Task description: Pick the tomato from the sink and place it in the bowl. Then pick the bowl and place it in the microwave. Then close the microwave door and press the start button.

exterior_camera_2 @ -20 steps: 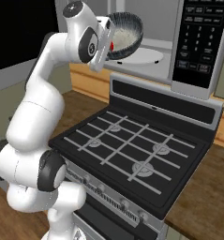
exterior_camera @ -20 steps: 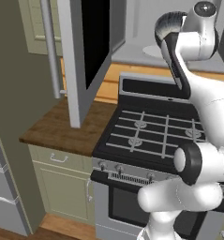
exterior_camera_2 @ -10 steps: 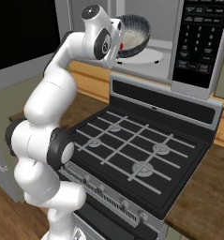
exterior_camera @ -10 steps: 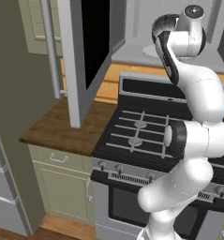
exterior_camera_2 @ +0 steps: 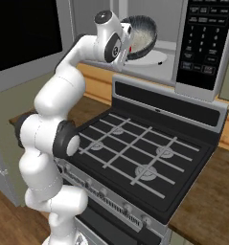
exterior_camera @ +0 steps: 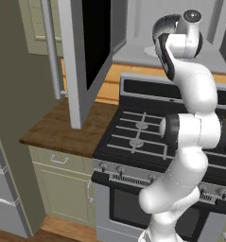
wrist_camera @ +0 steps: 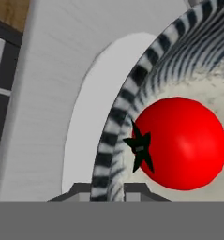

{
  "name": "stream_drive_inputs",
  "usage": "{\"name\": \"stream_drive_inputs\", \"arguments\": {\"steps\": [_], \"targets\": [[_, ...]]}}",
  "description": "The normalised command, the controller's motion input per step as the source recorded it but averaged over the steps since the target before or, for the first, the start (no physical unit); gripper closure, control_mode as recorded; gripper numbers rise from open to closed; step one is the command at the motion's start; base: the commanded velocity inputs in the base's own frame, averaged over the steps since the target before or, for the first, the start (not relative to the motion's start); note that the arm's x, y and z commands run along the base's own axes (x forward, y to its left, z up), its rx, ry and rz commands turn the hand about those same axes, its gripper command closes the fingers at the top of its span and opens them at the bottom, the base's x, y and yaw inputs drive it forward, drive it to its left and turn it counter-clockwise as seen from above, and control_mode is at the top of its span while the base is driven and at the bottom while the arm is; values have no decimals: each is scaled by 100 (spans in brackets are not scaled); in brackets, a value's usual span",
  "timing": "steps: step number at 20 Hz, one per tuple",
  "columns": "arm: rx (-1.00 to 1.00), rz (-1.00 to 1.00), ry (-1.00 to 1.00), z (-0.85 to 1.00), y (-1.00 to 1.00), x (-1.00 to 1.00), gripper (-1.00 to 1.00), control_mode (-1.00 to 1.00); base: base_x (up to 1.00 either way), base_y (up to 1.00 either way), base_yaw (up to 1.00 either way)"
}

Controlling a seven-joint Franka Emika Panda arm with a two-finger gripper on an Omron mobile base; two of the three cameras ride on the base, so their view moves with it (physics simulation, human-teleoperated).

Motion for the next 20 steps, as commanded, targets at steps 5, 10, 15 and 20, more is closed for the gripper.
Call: {"name": "stream_drive_inputs", "arguments": {"steps": [5,10,15,20], "targets": [[0,0,0,-14,0,22,-100,-100,0,0,0],[-1,0,-32,0,0,-10,-100,-100,0,0,0],[0,1,-52,0,7,-16,-100,-100,0,0,0],[0,7,-57,0,36,-50,-100,-100,0,0,0]]}}
